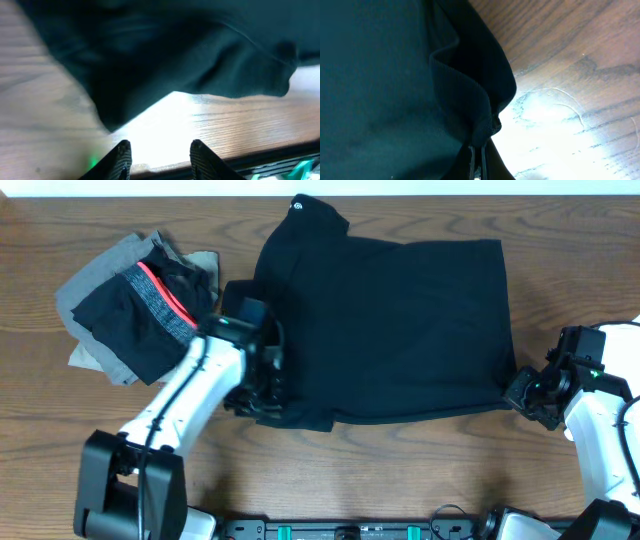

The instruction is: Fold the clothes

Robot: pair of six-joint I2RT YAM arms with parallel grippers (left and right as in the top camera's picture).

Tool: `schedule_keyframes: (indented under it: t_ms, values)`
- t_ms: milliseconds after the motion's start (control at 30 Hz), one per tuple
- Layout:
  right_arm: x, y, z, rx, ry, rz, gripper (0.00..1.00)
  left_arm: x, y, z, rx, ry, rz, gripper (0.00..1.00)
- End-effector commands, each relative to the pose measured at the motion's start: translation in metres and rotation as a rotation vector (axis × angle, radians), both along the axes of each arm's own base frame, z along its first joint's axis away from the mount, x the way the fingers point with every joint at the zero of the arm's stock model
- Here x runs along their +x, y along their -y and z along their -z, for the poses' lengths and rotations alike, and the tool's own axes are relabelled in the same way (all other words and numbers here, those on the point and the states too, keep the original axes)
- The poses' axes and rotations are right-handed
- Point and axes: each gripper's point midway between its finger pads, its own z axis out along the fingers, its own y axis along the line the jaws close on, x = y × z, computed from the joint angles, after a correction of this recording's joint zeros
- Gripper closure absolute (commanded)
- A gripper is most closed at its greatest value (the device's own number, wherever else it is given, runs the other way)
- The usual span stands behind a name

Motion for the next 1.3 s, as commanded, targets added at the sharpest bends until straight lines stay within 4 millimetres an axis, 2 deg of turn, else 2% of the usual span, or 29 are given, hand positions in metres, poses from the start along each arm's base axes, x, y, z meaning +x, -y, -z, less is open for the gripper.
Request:
schedule_keyframes:
  t_ms: [0,133,267,400,533,567,633,700,767,833,967,1100,1267]
  values:
    - [0.007,0.001,-0.006,0.001,0.032,-0.008,0.99,-0.019,0.006,0.014,0.017,-0.027,0.081,0.57]
    - [0.007,0.001,-0.007,0.001,0.034,-0.009,0.99,-0.028,0.01,0.033,0.033,-0.021,0.091,0.55]
    - [0.01,0.001,-0.007,0.002,0.047,-0.01,0.99,-0.02,0.008,0.051,0.041,0.039,0.097,0.53]
    - [0.011,0.0,-0.008,0.006,0.05,-0.011,0.99,-0.013,0.012,0.062,0.028,0.062,0.125,0.51]
    - [0.011,0.0,-0.008,0.007,0.05,-0.012,0.99,-0.003,0.007,0.071,0.069,0.094,0.137,0.51]
    - [0.011,0.0,-0.008,0.007,0.05,-0.012,0.99,-0.001,0.008,0.074,0.069,0.096,0.137,0.54]
    - [0.011,0.0,-0.008,0.007,0.05,-0.012,0.99,0.0,0.008,0.076,0.068,0.097,0.137,0.68]
    - [0.011,0.0,-0.008,0.006,0.05,-0.012,0.99,-0.001,0.008,0.076,0.068,0.09,0.136,0.87]
    - [0.012,0.001,-0.008,0.005,0.055,-0.012,0.99,-0.006,0.008,0.071,0.069,0.062,0.136,0.94]
    - [0.014,0.001,-0.009,0.001,0.065,-0.012,0.99,-0.013,0.005,0.06,0.083,0.012,0.137,0.94]
    - [0.017,0.002,-0.01,-0.002,0.076,-0.012,0.99,-0.027,0.003,0.024,0.092,-0.072,0.137,0.94]
    - [0.016,0.002,-0.01,-0.002,0.074,-0.016,0.99,-0.033,0.0,-0.009,0.097,-0.084,0.137,0.94]
    - [0.02,-0.002,-0.012,0.009,0.092,-0.063,0.99,-0.026,0.0,-0.018,0.086,-0.016,0.154,0.94]
